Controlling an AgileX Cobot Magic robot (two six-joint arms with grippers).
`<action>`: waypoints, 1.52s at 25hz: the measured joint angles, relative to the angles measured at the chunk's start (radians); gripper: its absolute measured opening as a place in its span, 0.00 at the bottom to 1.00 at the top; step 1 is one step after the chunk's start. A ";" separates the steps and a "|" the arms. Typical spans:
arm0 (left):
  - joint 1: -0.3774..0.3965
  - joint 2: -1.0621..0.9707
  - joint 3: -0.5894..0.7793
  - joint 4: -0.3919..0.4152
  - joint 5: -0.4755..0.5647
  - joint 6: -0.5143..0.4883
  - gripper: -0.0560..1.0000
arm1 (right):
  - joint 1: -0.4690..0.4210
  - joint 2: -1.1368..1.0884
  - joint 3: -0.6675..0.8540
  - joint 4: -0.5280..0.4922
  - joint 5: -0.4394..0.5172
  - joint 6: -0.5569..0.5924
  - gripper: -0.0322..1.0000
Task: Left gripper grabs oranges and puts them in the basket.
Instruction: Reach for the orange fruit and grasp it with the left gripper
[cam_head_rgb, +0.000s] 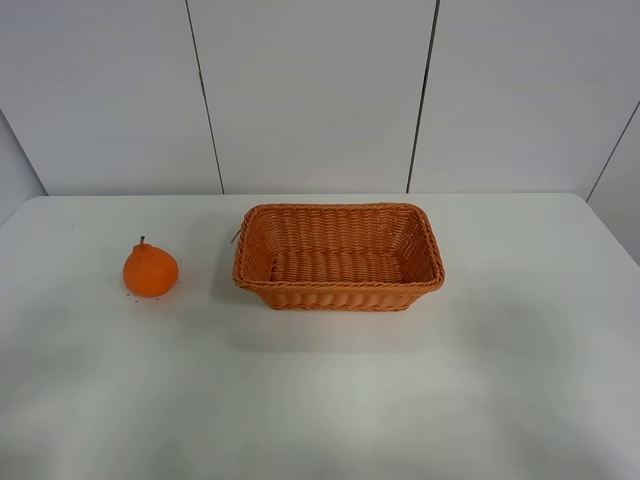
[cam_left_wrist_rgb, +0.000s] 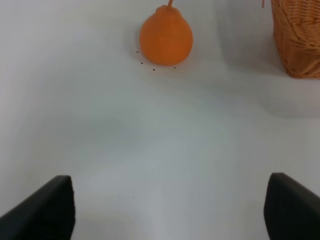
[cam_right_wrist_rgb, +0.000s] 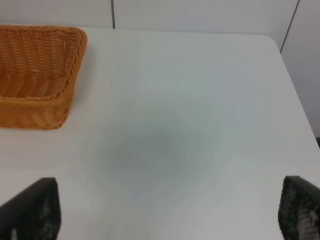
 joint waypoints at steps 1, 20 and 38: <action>0.000 0.000 0.000 0.000 0.000 0.000 0.88 | 0.000 0.000 0.000 0.000 0.000 0.000 0.70; 0.000 0.286 -0.185 0.000 -0.033 0.003 0.88 | 0.000 0.000 0.000 0.000 0.000 0.000 0.70; 0.000 1.546 -0.878 0.000 -0.123 0.024 0.88 | 0.000 0.000 0.000 0.000 0.000 0.000 0.70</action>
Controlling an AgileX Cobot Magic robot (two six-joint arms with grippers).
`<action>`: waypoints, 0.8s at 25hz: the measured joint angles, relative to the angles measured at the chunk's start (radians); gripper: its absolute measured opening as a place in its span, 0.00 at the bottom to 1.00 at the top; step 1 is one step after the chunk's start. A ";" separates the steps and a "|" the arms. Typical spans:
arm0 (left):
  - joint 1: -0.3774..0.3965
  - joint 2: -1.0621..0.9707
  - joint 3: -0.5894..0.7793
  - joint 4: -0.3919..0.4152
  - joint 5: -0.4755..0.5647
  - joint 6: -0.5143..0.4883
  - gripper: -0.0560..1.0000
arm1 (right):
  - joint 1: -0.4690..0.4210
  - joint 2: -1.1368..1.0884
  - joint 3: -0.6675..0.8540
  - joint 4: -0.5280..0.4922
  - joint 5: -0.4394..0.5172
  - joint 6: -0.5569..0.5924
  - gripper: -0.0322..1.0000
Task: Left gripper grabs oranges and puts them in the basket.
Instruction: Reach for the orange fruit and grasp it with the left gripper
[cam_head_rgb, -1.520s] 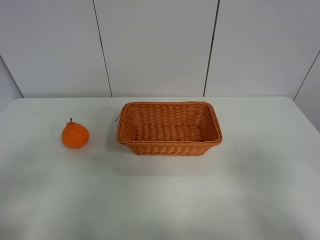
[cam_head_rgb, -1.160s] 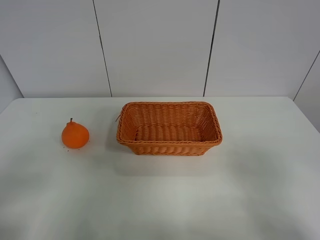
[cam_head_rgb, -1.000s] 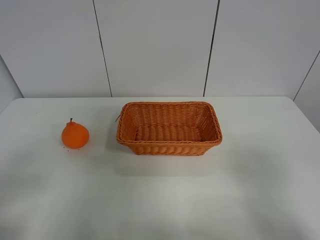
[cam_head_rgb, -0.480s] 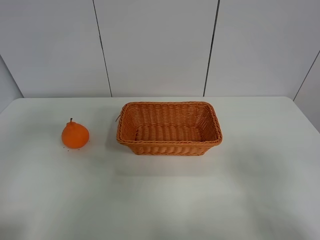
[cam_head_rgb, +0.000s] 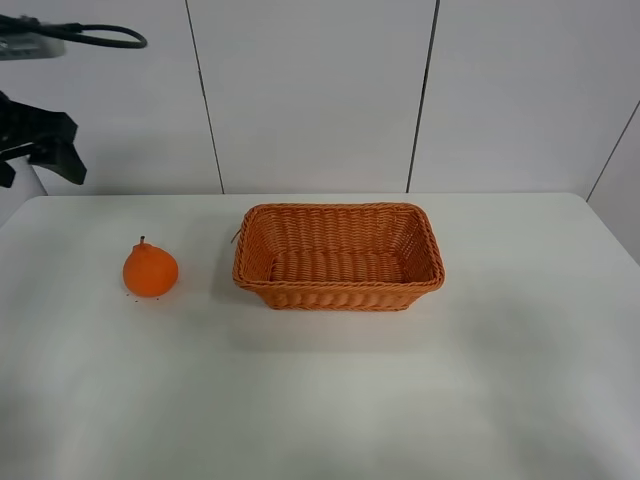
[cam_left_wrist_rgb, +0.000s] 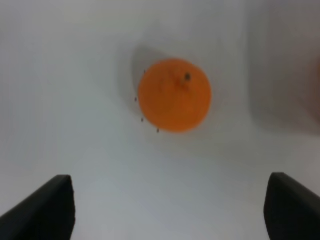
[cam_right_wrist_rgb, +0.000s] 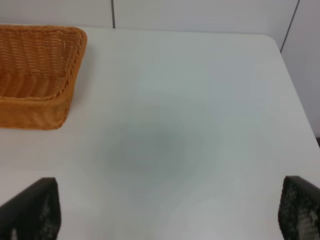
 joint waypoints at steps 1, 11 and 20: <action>0.000 0.061 -0.032 0.000 0.000 0.000 0.88 | 0.000 0.000 0.000 0.000 0.000 0.000 0.70; 0.000 0.470 -0.242 0.000 -0.009 0.001 0.88 | 0.000 0.000 0.000 0.000 0.000 0.000 0.70; 0.000 0.580 -0.246 -0.022 -0.016 0.001 0.88 | 0.000 0.000 0.000 0.000 0.000 0.000 0.70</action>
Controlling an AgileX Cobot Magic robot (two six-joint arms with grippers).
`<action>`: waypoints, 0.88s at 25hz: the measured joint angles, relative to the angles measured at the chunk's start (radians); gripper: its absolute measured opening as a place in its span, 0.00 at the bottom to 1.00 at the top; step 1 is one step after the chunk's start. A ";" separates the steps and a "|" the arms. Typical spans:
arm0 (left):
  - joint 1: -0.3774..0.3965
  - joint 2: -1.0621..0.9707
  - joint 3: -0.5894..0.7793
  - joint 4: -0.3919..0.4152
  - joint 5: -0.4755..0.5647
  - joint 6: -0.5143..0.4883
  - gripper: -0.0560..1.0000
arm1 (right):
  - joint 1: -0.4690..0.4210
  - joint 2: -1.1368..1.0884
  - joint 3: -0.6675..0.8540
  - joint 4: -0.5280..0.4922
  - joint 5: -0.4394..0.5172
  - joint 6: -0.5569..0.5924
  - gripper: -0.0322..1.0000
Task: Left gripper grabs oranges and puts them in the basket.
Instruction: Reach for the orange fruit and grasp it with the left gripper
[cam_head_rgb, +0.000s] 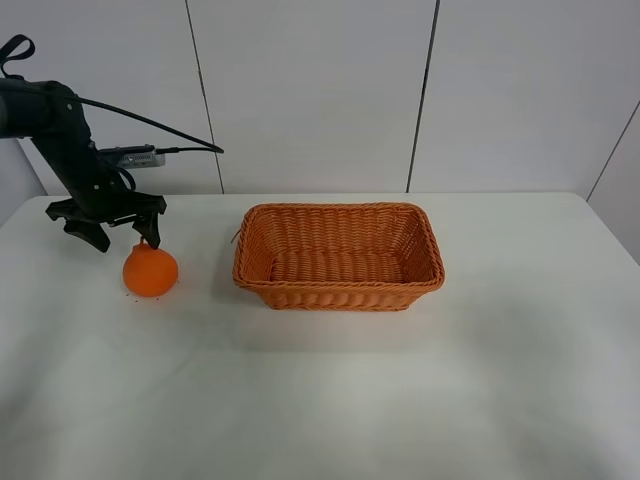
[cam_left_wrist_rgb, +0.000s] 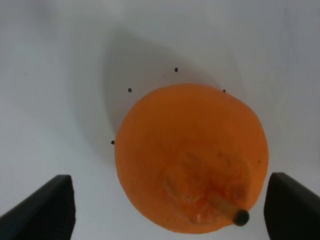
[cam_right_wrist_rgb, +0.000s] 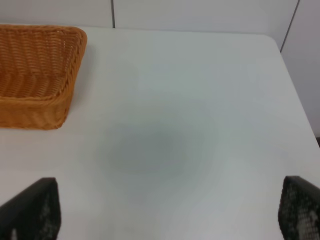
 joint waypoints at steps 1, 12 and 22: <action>0.000 0.000 0.000 0.000 -0.002 0.000 0.88 | 0.000 0.000 0.000 0.000 0.000 0.000 0.70; -0.018 0.000 0.000 -0.063 -0.072 0.045 0.88 | 0.000 0.000 0.000 0.000 0.000 0.000 0.70; -0.023 0.104 0.000 -0.030 -0.064 0.047 0.88 | 0.000 0.000 0.000 0.001 0.000 0.000 0.70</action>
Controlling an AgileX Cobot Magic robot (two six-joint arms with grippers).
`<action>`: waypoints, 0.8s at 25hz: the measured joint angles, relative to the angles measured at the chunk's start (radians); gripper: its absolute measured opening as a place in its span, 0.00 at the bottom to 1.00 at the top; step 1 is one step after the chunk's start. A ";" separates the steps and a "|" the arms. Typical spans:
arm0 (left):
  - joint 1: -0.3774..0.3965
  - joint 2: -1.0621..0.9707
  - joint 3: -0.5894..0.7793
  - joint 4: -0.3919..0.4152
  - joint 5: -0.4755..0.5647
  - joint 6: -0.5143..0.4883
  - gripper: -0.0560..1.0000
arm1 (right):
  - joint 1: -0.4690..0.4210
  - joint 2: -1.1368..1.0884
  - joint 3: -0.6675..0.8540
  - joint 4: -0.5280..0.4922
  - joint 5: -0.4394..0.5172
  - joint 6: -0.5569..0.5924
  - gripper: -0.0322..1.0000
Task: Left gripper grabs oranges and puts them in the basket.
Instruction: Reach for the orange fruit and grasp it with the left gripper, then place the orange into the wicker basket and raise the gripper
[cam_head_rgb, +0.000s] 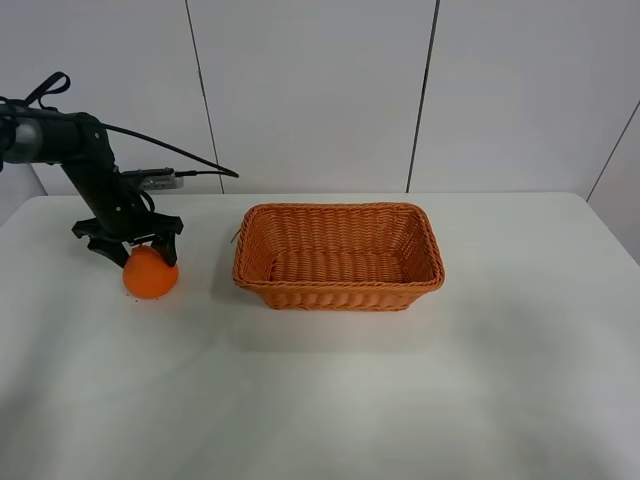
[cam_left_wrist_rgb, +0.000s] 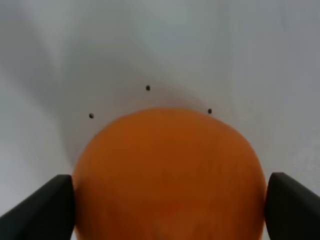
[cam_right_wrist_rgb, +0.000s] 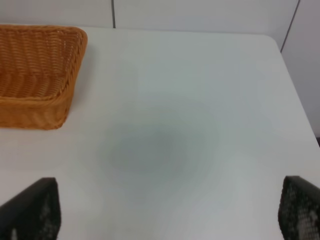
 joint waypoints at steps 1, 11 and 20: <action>0.000 0.004 0.000 0.001 0.003 0.000 0.87 | 0.000 0.000 0.000 0.000 0.000 0.000 0.70; 0.000 0.010 -0.011 0.084 0.050 -0.048 0.29 | 0.000 0.000 0.000 0.000 0.000 0.000 0.70; 0.000 -0.044 -0.153 0.109 0.178 -0.053 0.27 | 0.000 0.000 0.000 0.000 0.000 0.000 0.70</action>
